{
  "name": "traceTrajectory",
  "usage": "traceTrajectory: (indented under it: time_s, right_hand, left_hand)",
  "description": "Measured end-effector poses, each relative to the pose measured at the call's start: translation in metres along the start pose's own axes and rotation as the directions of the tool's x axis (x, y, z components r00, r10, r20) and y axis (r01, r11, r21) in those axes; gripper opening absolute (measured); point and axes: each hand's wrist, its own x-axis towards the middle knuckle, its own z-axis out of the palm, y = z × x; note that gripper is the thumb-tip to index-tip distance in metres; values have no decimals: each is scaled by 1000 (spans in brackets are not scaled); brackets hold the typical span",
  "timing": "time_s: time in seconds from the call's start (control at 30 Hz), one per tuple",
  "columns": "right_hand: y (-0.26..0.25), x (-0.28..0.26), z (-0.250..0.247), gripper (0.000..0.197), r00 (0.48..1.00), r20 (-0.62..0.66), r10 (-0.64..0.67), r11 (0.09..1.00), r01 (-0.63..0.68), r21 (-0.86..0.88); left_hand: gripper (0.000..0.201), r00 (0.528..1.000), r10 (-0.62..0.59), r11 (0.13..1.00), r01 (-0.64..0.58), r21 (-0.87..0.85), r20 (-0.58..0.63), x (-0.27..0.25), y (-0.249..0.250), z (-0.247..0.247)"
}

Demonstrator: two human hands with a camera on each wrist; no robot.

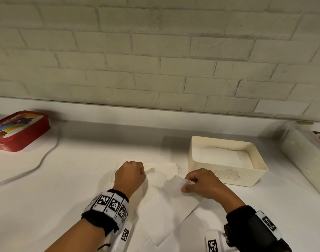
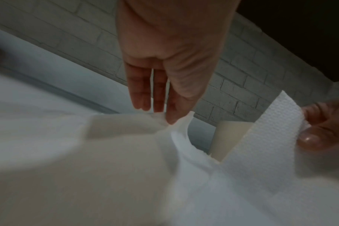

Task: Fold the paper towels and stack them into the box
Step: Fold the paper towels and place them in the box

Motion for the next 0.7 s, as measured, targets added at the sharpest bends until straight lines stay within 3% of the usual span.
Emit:
traceTrajectory:
  time_s: [0.13, 0.23, 0.33, 0.57, 0.7]
  right_hand:
    - [-1, -2, -2, 21, 999, -9, -33, 999, 33, 13]
    - [-4, -5, -6, 20, 999, -21, -41, 996, 43, 73]
    - [-8, -11, -14, 22, 996, -45, -82, 995, 85, 57]
    - [-20, -49, -79, 22, 973, -160, -167, 982, 151, -110]
    - [-36, -75, -108, 17, 969, -35, -246, 969, 246, -18]
  left_hand:
    - [22, 998, -40, 947, 54, -317, 50, 1, 3, -8]
    - [17, 986, -103, 805, 160, -571, 131, 2, 6, -19]
    - [7, 978, -91, 621, 203, -757, 187, 3, 10, -30]
    - [16, 985, 36, 357, 147, -922, 170, 5, 39, -68]
    - [16, 983, 117, 276, 102, -956, 139, 3, 72, -78]
